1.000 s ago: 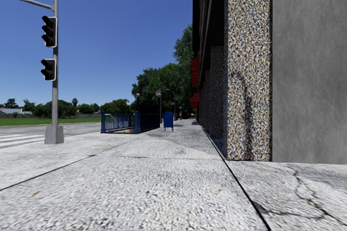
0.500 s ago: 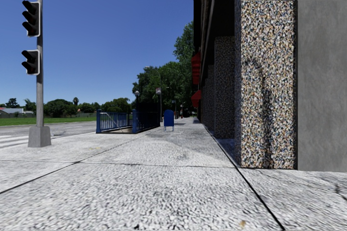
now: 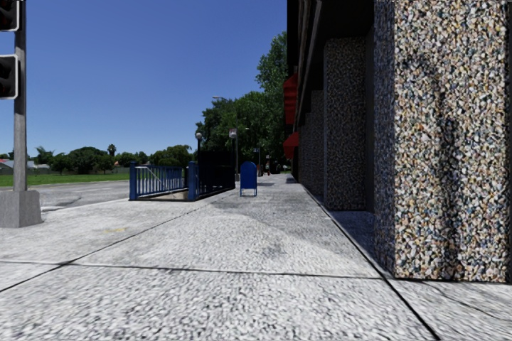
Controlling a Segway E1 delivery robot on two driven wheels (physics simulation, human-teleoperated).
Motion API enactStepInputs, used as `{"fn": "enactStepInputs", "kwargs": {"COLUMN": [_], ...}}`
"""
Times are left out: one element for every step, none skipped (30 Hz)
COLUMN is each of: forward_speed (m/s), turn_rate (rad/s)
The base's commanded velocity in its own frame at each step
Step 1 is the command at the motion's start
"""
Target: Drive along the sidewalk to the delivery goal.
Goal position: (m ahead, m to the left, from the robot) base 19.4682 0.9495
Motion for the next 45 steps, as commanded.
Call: {"fn": "enactStepInputs", "kwargs": {"forward_speed": [2.0,2.0,2.0,2.0,2.0,2.0,2.0,2.0,2.0,2.0,2.0,2.0,2.0,2.0,2.0,2.0,2.0,2.0,2.0,2.0,2.0,2.0,2.0,2.0,2.0,2.0,2.0,2.0,2.0,2.0,2.0,2.0,2.0,2.0,2.0,2.0,2.0,2.0,2.0,2.0,2.0,2.0,2.0,2.0,2.0], "turn_rate": [-0.11,-0.19,-0.24,-0.26,-0.26,-0.26,-0.26,-0.26,-0.26,-0.26,-0.26,-0.26,-0.26,-0.26,-0.26,-0.26,-0.26,-0.26,-0.26,-0.26,-0.26,-0.26,-0.26,-0.26,-0.26,-0.26,-0.25,-0.25,-0.24,-0.23,-0.15,-0.15,-0.05,0.0,0.0,0.0,0.0,0.0,0.0,0.0,0.0,0.0,0.0,0.0,0.0]}}
